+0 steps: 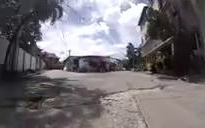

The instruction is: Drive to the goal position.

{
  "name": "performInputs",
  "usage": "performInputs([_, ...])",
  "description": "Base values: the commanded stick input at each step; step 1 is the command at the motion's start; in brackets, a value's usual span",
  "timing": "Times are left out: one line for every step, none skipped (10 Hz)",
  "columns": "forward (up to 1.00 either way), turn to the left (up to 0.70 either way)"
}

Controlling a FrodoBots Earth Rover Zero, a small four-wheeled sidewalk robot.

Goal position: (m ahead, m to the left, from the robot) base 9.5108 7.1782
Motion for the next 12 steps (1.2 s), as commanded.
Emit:
performInputs([0.70, 0.00])
performInputs([0.70, 0.00])
performInputs([0.70, 0.00])
performInputs([0.70, 0.00])
performInputs([0.70, 0.00])
performInputs([0.70, 0.00])
performInputs([0.70, 0.00])
performInputs([0.70, 0.00])
performInputs([0.70, 0.00])
performInputs([0.70, 0.00])
performInputs([0.70, 0.00])
performInputs([0.70, 0.00])
